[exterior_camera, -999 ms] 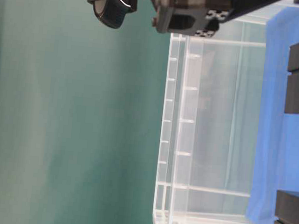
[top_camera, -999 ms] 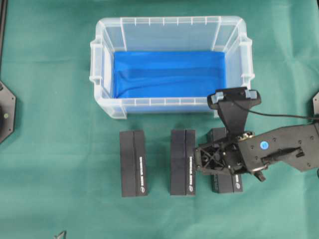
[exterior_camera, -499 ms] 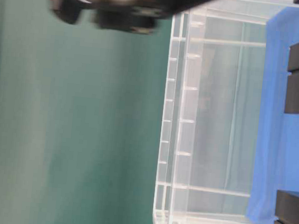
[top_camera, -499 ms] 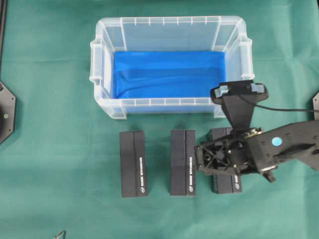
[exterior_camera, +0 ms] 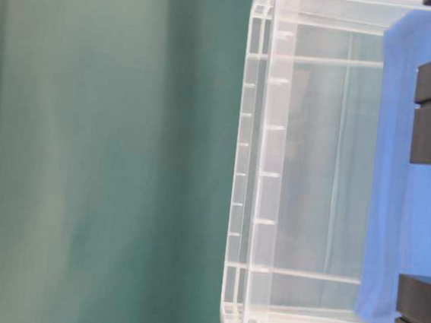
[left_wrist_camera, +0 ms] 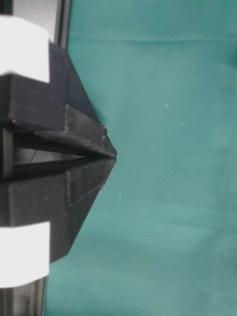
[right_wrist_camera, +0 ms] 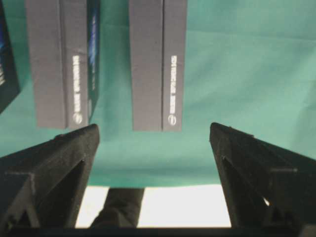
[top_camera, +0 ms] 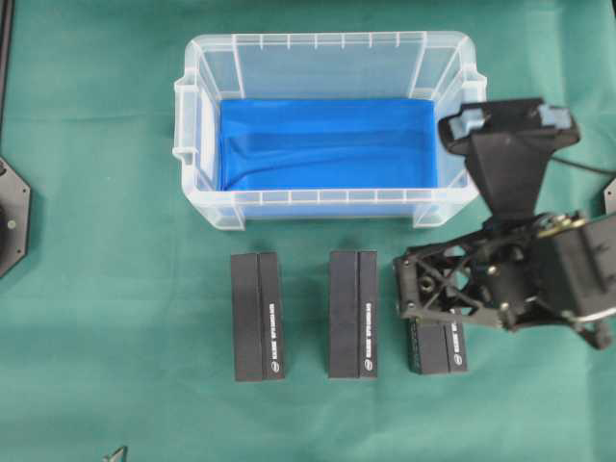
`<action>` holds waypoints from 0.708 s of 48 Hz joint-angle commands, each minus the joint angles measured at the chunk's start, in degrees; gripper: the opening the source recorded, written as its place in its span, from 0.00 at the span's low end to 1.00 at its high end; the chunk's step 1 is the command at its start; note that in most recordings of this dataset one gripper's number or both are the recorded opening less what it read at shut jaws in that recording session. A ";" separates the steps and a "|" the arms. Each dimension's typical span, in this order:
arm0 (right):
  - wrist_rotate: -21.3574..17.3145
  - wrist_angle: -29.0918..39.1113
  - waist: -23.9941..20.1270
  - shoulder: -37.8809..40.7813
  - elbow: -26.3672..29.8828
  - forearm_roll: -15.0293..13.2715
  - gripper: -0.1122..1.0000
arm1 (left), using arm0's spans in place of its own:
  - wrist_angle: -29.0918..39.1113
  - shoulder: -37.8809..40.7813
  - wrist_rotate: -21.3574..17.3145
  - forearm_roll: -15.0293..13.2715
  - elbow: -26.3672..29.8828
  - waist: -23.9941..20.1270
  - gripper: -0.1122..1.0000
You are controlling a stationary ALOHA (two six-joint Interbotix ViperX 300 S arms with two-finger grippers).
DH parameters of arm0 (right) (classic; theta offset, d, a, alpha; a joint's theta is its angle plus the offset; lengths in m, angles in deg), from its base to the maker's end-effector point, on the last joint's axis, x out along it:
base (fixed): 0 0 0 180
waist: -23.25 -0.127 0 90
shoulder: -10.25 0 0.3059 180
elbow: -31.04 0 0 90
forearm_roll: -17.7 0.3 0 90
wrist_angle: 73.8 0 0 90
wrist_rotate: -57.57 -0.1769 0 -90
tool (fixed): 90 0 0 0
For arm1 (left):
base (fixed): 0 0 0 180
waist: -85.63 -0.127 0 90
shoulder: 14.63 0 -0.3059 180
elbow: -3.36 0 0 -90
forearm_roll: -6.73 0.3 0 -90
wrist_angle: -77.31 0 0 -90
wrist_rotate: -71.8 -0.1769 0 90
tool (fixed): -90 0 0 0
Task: Take the box out of the case with the right arm.
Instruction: 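Carry the box forward and lower it onto the table right of the others, then open the right gripper and pull it away to the right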
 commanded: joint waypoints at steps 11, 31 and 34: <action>1.14 2.46 -0.18 -1.49 2.64 -1.85 0.87 | -0.18 0.18 0.09 0.09 1.67 -0.18 0.10; -1.49 1.58 -1.93 -9.23 -7.21 -2.11 0.87 | -0.18 0.53 0.09 0.09 1.67 -0.18 0.10; -3.16 1.58 -2.72 -11.60 -9.84 -2.11 0.87 | -0.18 0.62 0.18 0.09 1.67 -0.18 0.10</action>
